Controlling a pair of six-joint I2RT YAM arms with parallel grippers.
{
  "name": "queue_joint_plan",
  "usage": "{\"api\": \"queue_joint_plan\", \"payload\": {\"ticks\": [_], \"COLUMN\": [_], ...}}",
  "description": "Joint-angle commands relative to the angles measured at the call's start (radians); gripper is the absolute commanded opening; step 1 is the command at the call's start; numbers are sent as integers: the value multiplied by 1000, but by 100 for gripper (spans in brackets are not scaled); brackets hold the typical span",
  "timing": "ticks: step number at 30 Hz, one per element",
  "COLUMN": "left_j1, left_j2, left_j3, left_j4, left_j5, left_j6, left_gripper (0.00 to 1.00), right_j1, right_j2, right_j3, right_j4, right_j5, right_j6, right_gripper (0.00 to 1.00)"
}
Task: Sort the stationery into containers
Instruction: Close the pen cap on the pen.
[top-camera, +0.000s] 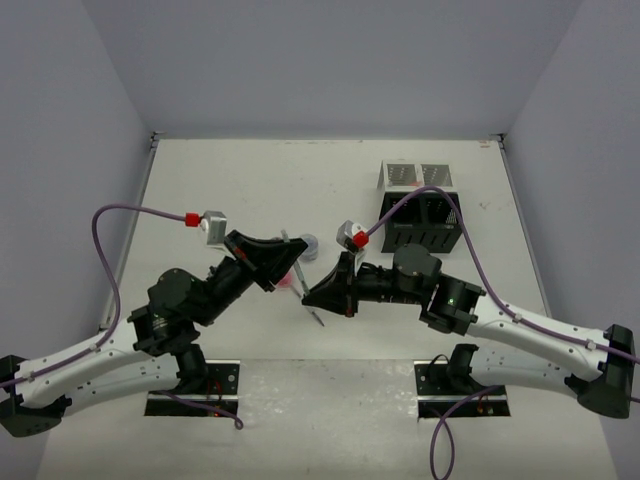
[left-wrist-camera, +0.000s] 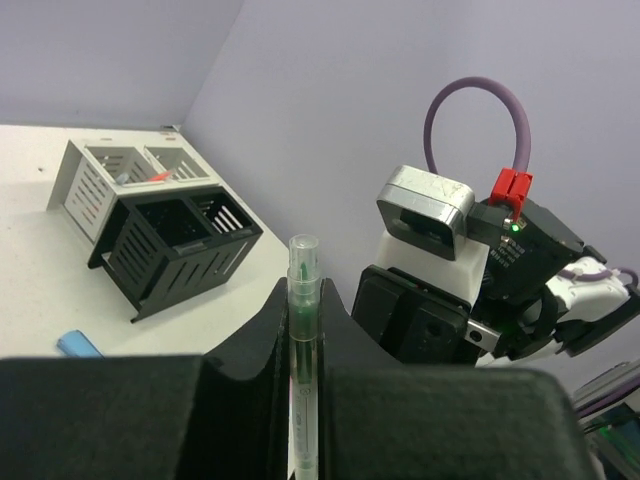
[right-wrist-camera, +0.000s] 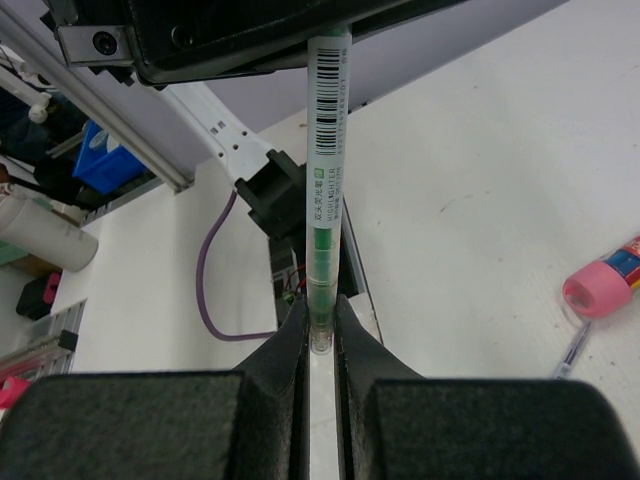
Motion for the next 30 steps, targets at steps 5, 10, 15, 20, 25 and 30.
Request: {"api": "queue_joint_plan", "payload": {"ticks": [5,10,15,20,25,30], "left_j1": [-2,-2,-2,-4,-10,-34], "left_j2": [5,34,67,54,117,167], "left_j3": [-16,-100,-150,-227,-294,-311], "left_j4": [39,109,93,103,140,171], "left_j5": [102,237,310,339,361,365], "left_j6": [-2,-11,-22,-68,-142,-166], "left_gripper": [0,0,0,0,0,0], "right_j1": [6,4,-26,-57,-92,-121], "right_j2": [-16,-23,-12,15,32,70], "right_j3": [66,124,207,264,342,434], "right_j4": [5,4,-30,-39,-28,-37], "right_j5": [46,147,164,176,157,138], "right_j6": [-14,-22,-69,-89,-116,-130], "right_gripper": [0,0,0,0,0,0]}}
